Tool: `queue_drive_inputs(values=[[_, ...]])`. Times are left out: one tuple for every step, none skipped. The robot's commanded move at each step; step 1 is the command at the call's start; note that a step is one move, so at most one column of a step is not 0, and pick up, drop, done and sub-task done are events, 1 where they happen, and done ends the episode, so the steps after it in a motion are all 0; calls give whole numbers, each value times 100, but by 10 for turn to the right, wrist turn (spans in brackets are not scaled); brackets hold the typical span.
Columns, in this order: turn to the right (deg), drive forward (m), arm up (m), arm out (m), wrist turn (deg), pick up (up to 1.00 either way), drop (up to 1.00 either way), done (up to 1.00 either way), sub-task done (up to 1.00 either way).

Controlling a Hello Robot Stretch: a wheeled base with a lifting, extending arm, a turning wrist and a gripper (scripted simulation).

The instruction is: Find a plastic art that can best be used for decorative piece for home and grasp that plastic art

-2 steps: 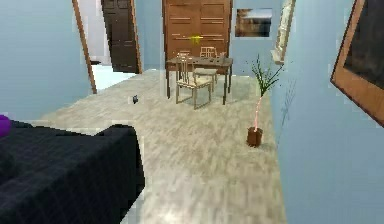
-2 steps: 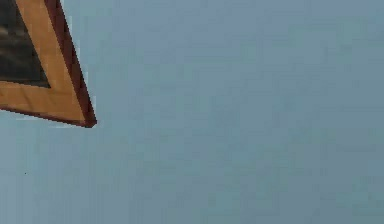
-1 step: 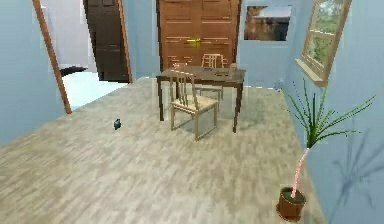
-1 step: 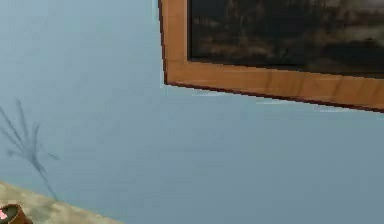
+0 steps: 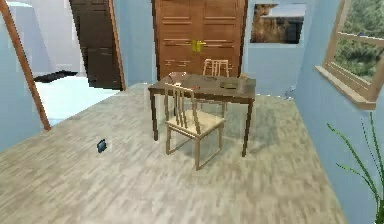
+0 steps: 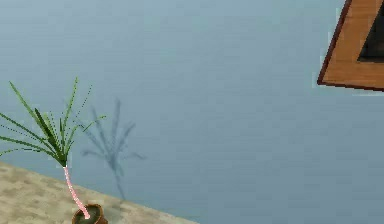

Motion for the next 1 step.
queue_drive_inputs(values=[[-60, 0, 0, 0, 0, 0, 0, 0, 0]])
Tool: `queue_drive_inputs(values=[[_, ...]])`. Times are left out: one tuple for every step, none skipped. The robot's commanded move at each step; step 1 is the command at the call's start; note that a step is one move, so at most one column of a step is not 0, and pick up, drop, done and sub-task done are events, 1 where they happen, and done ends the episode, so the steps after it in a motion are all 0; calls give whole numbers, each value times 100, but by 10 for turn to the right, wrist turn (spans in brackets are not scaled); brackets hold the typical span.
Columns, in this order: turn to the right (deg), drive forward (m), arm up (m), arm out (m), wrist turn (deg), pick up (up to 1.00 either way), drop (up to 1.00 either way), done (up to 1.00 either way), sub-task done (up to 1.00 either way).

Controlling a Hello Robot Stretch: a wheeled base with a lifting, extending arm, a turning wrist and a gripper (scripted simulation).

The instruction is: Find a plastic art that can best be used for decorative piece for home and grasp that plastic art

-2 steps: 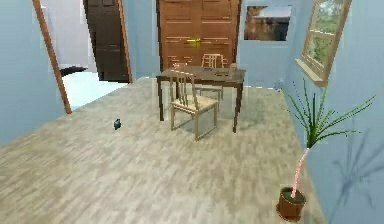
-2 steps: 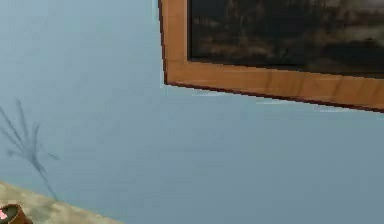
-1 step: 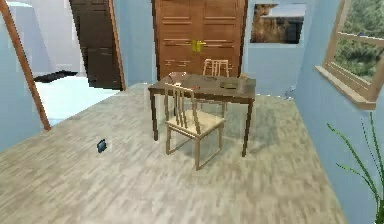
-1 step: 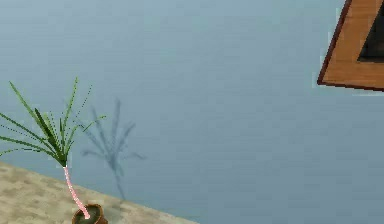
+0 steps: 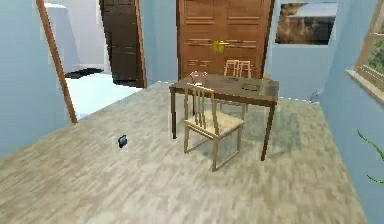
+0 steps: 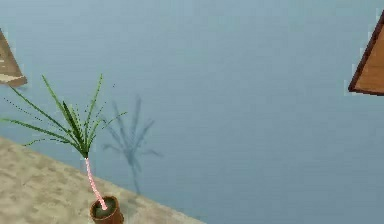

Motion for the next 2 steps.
queue_drive_inputs(values=[[0, 35, 0, 0, 0, 0, 0, 0, 0], [-420, 0, 0, 0, 0, 0, 0, 0, 0]])
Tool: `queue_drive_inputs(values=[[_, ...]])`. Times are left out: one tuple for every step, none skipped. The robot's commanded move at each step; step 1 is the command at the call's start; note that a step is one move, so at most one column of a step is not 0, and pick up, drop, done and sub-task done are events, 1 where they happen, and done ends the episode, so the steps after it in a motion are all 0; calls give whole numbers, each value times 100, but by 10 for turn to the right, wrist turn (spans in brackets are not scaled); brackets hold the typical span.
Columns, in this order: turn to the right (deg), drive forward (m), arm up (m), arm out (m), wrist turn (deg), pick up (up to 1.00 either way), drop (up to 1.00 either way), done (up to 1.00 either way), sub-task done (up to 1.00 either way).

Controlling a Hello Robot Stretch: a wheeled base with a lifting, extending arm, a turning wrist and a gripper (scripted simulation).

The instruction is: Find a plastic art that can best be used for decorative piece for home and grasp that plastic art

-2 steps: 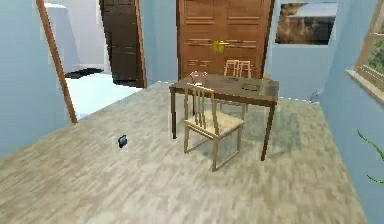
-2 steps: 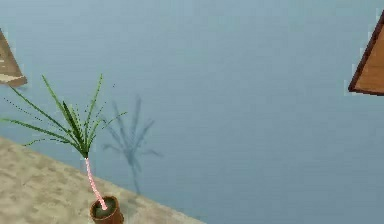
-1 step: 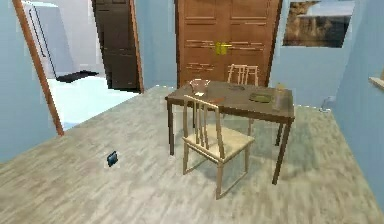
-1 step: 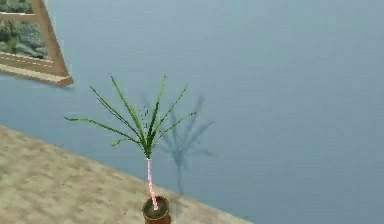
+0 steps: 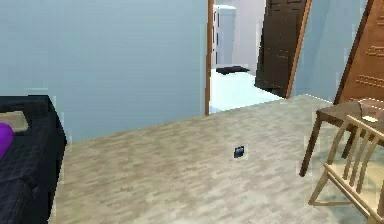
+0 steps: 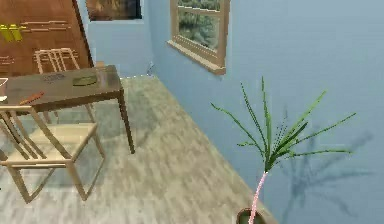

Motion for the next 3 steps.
queue_drive_inputs(values=[[0, 100, 0, 0, 0, 0, 0, 0, 0], [-30, 0, 0, 0, 0, 0, 0, 0, 0], [0, 95, 0, 0, 0, 0, 0, 0, 0]])
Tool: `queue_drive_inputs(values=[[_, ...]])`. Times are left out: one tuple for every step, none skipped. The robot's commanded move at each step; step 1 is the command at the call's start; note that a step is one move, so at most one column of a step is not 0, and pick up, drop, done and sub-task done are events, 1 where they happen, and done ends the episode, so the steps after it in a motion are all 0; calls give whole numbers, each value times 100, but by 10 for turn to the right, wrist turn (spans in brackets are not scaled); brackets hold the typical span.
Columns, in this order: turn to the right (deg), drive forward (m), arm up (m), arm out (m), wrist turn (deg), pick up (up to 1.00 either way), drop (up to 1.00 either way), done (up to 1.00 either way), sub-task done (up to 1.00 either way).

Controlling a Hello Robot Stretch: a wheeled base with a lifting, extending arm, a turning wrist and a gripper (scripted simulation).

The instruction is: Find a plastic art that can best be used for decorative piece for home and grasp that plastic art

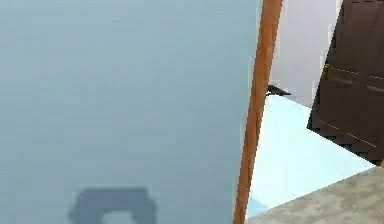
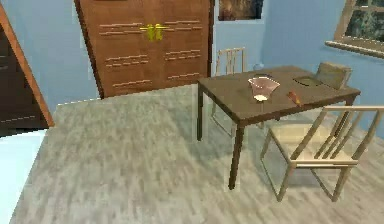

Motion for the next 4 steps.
queue_drive_inputs(values=[[450, 0, 0, 0, 0, 0, 0, 0, 0], [180, 0, 0, 0, 0, 0, 0, 0, 0], [0, 30, 0, 0, 0, 0, 0, 0, 0], [-210, 0, 0, 0, 0, 0, 0, 0, 0]])
